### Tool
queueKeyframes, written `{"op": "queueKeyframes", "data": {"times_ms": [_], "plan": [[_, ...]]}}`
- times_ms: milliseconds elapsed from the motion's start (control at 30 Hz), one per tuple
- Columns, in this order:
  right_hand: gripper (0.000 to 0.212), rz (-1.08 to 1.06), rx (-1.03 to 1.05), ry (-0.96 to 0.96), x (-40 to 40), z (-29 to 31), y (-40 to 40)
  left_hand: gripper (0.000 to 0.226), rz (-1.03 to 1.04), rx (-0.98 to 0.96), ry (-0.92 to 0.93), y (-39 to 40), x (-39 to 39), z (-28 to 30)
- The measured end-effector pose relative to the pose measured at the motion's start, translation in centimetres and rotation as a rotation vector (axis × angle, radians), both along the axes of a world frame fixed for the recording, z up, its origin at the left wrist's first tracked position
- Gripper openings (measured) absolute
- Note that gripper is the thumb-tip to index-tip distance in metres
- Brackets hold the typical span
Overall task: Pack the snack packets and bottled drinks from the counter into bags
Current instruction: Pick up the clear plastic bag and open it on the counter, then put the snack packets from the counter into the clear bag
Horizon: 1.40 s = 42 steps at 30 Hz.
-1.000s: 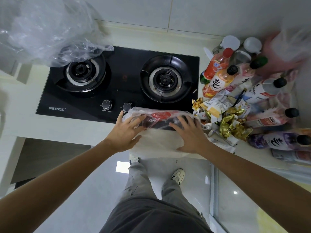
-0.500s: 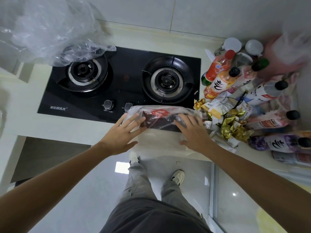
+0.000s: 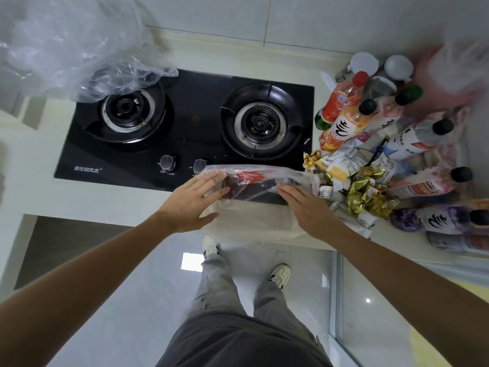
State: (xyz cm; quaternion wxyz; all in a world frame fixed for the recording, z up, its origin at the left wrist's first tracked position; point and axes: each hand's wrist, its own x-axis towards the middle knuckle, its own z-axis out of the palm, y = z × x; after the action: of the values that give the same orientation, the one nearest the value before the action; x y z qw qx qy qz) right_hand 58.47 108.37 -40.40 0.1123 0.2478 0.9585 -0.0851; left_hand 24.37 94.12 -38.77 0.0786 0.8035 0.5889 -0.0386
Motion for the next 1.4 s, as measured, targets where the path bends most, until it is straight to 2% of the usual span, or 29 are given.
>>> {"op": "queueKeyframes", "data": {"times_ms": [100, 233, 400, 500, 700, 767, 833, 900, 967, 1033, 1100, 1200, 1300, 1400], "plan": [[0.062, 0.003, -0.007, 0.029, 0.0, -0.8, 0.2, 0.075, 0.035, -0.059, 0.028, -0.3, -0.2, -0.9], [0.081, -0.018, 0.001, -0.03, -0.3, -1.3, 0.2, 0.073, 0.058, -0.12, 0.038, 0.0, 0.2, -1.7], [0.081, -0.019, -0.079, -0.038, 0.1, -1.7, 0.0, 0.074, 0.128, -0.16, 0.027, 0.6, 1.3, -2.0], [0.073, -0.084, -0.161, 0.004, 0.1, -1.1, 0.3, 0.07, 0.141, -0.155, 0.025, 0.8, 1.7, -1.9], [0.044, -0.032, -0.256, 0.076, -0.5, 0.5, 1.0, 0.057, 0.146, -0.18, 0.003, 1.2, 1.8, -1.3], [0.027, 0.021, -0.188, 0.12, -0.2, 0.9, 0.8, 0.056, 0.145, -0.179, -0.003, 1.3, 1.8, -1.2], [0.02, 0.056, -0.01, 0.212, 0.1, 1.2, 0.2, 0.057, 0.151, -0.182, -0.004, 1.3, 1.9, -1.1], [0.03, 0.048, 0.122, 0.281, 0.1, 1.3, -0.2, 0.058, 0.156, -0.188, 0.002, 1.1, 1.9, -1.1], [0.045, 0.062, 0.142, 0.248, -0.1, 1.2, -0.1, 0.058, 0.155, -0.191, 0.008, 0.9, 1.9, -1.2], [0.064, 0.055, 0.067, 0.132, -0.4, 0.8, 0.1, 0.059, 0.156, -0.193, 0.016, 0.7, 1.9, -1.2], [0.091, -0.002, -0.026, -0.008, -0.6, 0.6, 0.2, 0.061, 0.162, -0.197, 0.023, 0.6, 1.9, -1.3], [0.121, -0.04, -0.06, -0.164, -1.1, 0.1, 0.3, 0.067, 0.166, -0.2, 0.045, 0.8, 2.0, -1.2], [0.132, -0.059, -0.038, -0.21, -1.4, -0.6, 0.4, 0.075, 0.173, -0.197, 0.087, 1.2, 2.2, -1.2], [0.132, -0.077, -0.013, -0.194, -1.9, -0.9, 0.5, 0.083, 0.177, -0.202, 0.126, 1.5, 2.5, -1.1]]}}
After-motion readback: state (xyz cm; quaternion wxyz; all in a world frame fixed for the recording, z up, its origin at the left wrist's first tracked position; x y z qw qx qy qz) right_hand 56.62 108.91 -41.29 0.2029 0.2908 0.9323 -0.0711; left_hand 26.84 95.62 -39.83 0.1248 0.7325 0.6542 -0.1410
